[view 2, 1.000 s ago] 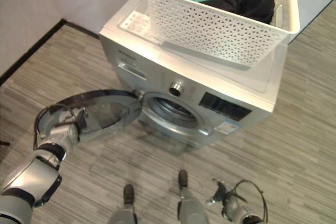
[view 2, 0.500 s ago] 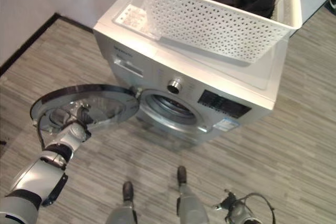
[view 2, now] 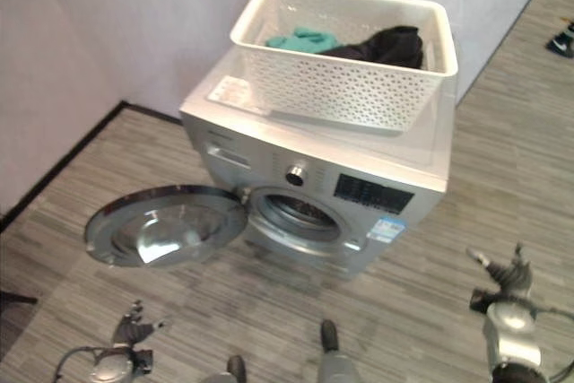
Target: Grab the laundry basket,head to the washer,open it,put in the laundry and shut it.
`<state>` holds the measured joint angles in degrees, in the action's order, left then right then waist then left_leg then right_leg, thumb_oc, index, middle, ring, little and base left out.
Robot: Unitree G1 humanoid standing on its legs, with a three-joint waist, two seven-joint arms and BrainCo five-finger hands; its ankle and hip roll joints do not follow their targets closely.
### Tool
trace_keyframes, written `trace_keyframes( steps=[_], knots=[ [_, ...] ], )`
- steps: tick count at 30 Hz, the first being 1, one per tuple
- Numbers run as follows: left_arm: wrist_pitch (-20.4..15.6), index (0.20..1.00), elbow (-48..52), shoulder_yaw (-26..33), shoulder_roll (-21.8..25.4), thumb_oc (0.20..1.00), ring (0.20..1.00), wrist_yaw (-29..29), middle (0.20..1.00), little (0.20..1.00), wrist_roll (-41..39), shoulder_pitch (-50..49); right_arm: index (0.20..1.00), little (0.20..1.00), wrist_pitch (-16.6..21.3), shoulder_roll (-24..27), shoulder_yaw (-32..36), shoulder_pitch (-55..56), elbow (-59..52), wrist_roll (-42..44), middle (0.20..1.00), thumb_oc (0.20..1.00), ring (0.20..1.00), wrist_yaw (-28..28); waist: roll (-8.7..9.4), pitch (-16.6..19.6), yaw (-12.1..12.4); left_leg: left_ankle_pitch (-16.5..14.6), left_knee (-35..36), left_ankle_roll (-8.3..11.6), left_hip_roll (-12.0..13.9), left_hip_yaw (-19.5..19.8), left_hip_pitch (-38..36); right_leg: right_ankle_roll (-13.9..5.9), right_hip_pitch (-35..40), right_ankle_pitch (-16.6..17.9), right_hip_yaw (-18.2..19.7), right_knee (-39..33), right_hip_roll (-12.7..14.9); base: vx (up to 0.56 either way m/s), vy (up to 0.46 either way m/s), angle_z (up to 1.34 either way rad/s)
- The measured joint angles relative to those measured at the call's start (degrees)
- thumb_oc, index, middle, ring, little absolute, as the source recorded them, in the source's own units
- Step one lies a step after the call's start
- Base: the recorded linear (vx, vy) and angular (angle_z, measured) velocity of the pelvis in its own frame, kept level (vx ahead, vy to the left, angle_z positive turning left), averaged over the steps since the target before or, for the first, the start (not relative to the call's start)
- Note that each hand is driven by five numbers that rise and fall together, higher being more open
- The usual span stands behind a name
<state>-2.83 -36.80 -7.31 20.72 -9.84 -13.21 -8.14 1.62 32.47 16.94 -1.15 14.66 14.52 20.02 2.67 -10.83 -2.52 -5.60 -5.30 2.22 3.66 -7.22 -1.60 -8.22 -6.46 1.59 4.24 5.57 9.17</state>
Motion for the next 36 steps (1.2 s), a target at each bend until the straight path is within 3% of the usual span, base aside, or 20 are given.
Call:
trace_keyframes(
  steps=[1,2,5,6,8,9,12,14,15,18,19,20,23,24,25,26,30,32,33,36],
  knots=[
    [-0.02,1.0,0.05,-0.95,-0.35,1.0,1.0,0.6,1.0,1.0,0.84,0.92,1.0,1.0,2.68,0.06,0.11,-0.83,-5.79,-2.35,1.0,1.0,1.0,1.53,0.0,0.45,0.18,-2.67,-5.62,-0.2,-0.36,1.39,2.4,-0.09,-1.15,-1.77,-0.02,3.16,0.52,0.1,-0.017,0.36],
    [-0.01,1.0,0.36,-0.68,-0.36,1.0,1.0,0.9,1.0,1.0,1.02,1.01,1.0,1.0,2.99,0.06,0.16,-1.98,-7.66,-3.78,1.0,1.0,1.0,2.56,0.22,0.97,0.38,-3.86,-8.09,-0.19,-0.45,1.89,3.92,-0.08,-1.61,-2.18,-0.03,3.79,0.61,0.17,-0.027,0.4],
    [0.15,1.0,0.61,-0.47,-0.31,1.0,1.0,1.22,1.0,1.0,2.39,1.41,1.0,1.0,2.88,0.09,1.75,-3.31,-11.32,-6.13,1.0,1.0,1.0,4.82,0.39,1.75,0.26,-5.28,-11.74,-0.76,-0.44,3.68,7.45,-0.33,-2.49,-2.62,0.71,4.63,0.67,0.26,-0.085,0.3],
    [0.57,1.0,0.57,-1.0,-0.94,1.0,1.0,1.26,1.0,1.0,3.23,2.32,1.0,1.0,2.1,0.94,2.37,-4.3,-16.08,-8.89,1.0,1.0,1.0,7.29,-0.78,1.53,-0.37,-5.22,-12.63,-1.08,-0.23,6.73,8.84,-0.42,-3.37,-4.16,7.52,6.07,-1.47,0.19,-0.111,0.54],
    [0.46,1.0,0.36,-2.83,-0.66,1.0,1.0,1.58,1.0,1.0,4.72,4.25,1.0,1.0,2.89,5.43,1.33,-8.77,-17.05,-12.7,1.0,1.0,1.0,8.52,-1.11,1.35,-0.94,-5.05,-12.64,-1.21,-0.55,9.84,9.84,0.51,-3.4,-3.54,10.71,1.83,-2.86,0.2,-0.135,0.66],
    [0.48,1.0,0.06,-2.97,-0.79,1.0,1.0,1.55,1.0,1.0,4.92,5.03,1.0,1.0,2.63,6.65,1.29,-10.68,-17.13,-13.3,1.0,1.0,1.0,8.81,-0.56,1.36,-0.61,-5.09,-12.65,-1.07,-0.78,10.96,9.79,0.01,-3.31,-1.73,11.17,1.15,-2.97,0.13,-0.098,0.67],
    [0.43,1.0,-0.6,-5.85,-1.81,1.0,1.0,1.53,1.0,1.0,5.5,6.07,1.0,1.0,2.3,13.72,-1.03,-19.03,-15.11,-13.72,1.0,1.0,1.0,9.3,-2.03,1.66,0.84,-4.76,-10.76,-0.28,-0.64,16.75,9.2,-0.08,-1.58,-0.84,8.0,0.84,-4.33,0.18,-0.184,0.46],
    [0.5,1.0,-1.51,-7.42,-3.8,1.0,1.0,1.47,1.0,1.0,6.13,7.2,1.0,1.0,1.85,23.28,-6.77,-26.21,-11.9,-14.37,1.0,1.0,1.0,9.29,-2.6,1.35,1.11,-2.91,-7.59,1.56,-0.36,19.74,6.86,0.75,-0.38,-1.96,4.64,3.01,-4.94,0.11,-0.145,0.64],
    [0.42,1.0,-1.53,-7.75,-4.12,1.0,1.0,1.5,1.0,1.0,6.46,7.19,1.0,1.0,1.91,25.08,-7.47,-27.1,-11.4,-14.91,1.0,1.0,1.0,8.74,-2.49,1.29,1.59,-1.93,-6.26,1.29,-0.12,21.02,6.49,0.92,0.6,-2.48,3.63,3.02,-5.32,0.13,-0.228,0.79],
    [-0.17,1.0,-5.8,-7.14,-6.04,1.0,1.0,1.05,1.0,1.0,6.49,8.75,1.0,1.0,2.01,28.5,-6.92,-26.84,-10.93,-15.4,1.0,1.0,1.0,7.72,-0.48,1.73,1.42,0.15,-1.41,3.29,1.48,27.24,4.59,2.48,2.61,-5.01,-0.41,4.08,-6.54,0.13,-0.32,0.74],
    [-0.21,1.0,-7.25,-6.83,-6.26,1.0,1.0,0.97,1.0,1.0,6.41,9.39,1.0,1.0,2.0,29.26,-6.87,-26.14,-10.9,-15.3,1.0,1.0,1.0,7.17,0.18,2.11,1.12,0.35,-0.14,3.52,1.88,27.64,4.51,2.82,2.61,-5.19,-0.52,3.69,-6.43,0.1,-0.264,0.8],
    [-0.19,1.0,-8.47,-6.85,-6.22,1.0,1.0,0.92,1.0,1.0,6.26,9.09,1.0,1.0,2.1,29.46,-6.9,-25.91,-10.81,-15.27,1.0,1.0,1.0,5.93,1.14,2.68,0.96,1.47,1.78,2.2,2.77,28.86,4.81,3.3,2.76,-4.86,-1.97,2.5,-7.23,0.04,-0.218,0.58],
    [-0.06,1.0,-10.52,-6.81,-6.31,1.0,1.0,0.95,1.0,1.0,4.11,8.98,1.0,1.0,2.03,31.92,-6.87,-23.25,-10.97,-14.33,1.0,1.0,1.0,3.15,3.25,2.95,-0.84,1.48,3.59,-1.07,5.62,24.37,5.82,4.48,4.38,-3.31,-6.58,-1.5,-6.37,0.06,-0.085,0.61],
    [-0.01,1.0,-10.62,-6.94,-6.57,1.0,1.0,1.27,1.0,1.0,4.04,8.6,1.0,1.0,2.09,35.47,-7.11,-21.2,-10.54,-12.99,1.0,1.0,1.0,0.0,3.96,2.71,-1.58,2.31,2.73,0.11,7.49,19.01,5.62,4.52,5.51,-3.24,-7.63,-2.35,-6.19,0.02,-0.077,0.8],
    [-0.09,1.0,-10.54,-6.35,-7.23,1.0,1.0,1.25,1.0,1.0,4.03,7.77,1.0,1.0,1.82,41.82,-7.44,-17.48,-9.06,-12.94,1.0,1.0,1.0,-2.85,2.95,3.22,-2.89,4.41,4.32,2.76,10.33,13.37,5.0,4.27,6.63,-3.41,-9.89,-3.18,-6.38,0.02,-0.016,0.31],
    [-0.14,1.0,-10.58,-5.67,-6.9,1.0,1.0,1.79,1.0,1.0,4.06,6.6,1.0,1.0,1.99,44.56,-8.33,-17.0,-8.7,-12.57,1.0,1.0,1.0,-7.02,3.96,3.17,-2.9,6.44,6.29,7.02,10.17,11.03,2.84,3.26,6.78,-2.92,-7.63,-3.83,-6.03,0.02,-0.015,-0.04],
    [-0.22,1.0,-11.33,-7.38,-4.06,1.0,1.0,4.67,1.0,1.0,4.14,4.52,1.0,1.0,2.1,53.26,-22.76,-24.74,1.48,-12.6,1.0,1.0,1.0,-16.57,6.14,4.38,-2.5,6.79,9.41,6.86,7.98,7.9,0.29,1.45,6.43,-2.0,-4.51,-5.23,-4.18,-0.03,0.043,-0.41],
    [-0.38,1.0,-11.37,-7.43,-1.85,1.0,1.0,5.68,1.0,1.0,4.11,4.18,1.0,1.0,0.83,52.47,-32.86,-34.35,9.42,-13.37,1.0,1.0,1.0,-19.18,6.61,4.8,-1.51,7.12,10.49,6.35,7.26,7.28,-0.75,0.62,7.11,-1.48,-4.12,-6.35,-3.41,-0.03,0.032,-0.15],
    [-0.34,1.0,-11.62,-7.53,-2.05,1.0,1.0,5.95,1.0,1.0,4.1,4.07,1.0,1.0,0.54,49.91,-44.04,-46.07,14.73,-14.03,1.0,1.0,1.0,-19.46,6.52,4.9,-1.9,7.1,10.53,6.34,7.3,6.58,-1.6,0.15,7.55,-1.1,-3.26,-6.77,-3.42,0.0,0.01,-0.24],
    [-0.89,1.0,-11.68,-7.4,-2.57,1.0,1.0,6.19,1.0,1.0,3.99,4.47,1.0,1.0,-0.29,44.14,-60.26,-64.81,25.77,-17.82,1.0,1.0,1.0,-20.4,4.56,5.53,-1.41,7.12,10.54,6.12,6.99,6.44,-1.32,-0.06,7.75,0.03,-3.01,-8.64,-3.18,0.0,-0.003,-0.07]
  ],
)
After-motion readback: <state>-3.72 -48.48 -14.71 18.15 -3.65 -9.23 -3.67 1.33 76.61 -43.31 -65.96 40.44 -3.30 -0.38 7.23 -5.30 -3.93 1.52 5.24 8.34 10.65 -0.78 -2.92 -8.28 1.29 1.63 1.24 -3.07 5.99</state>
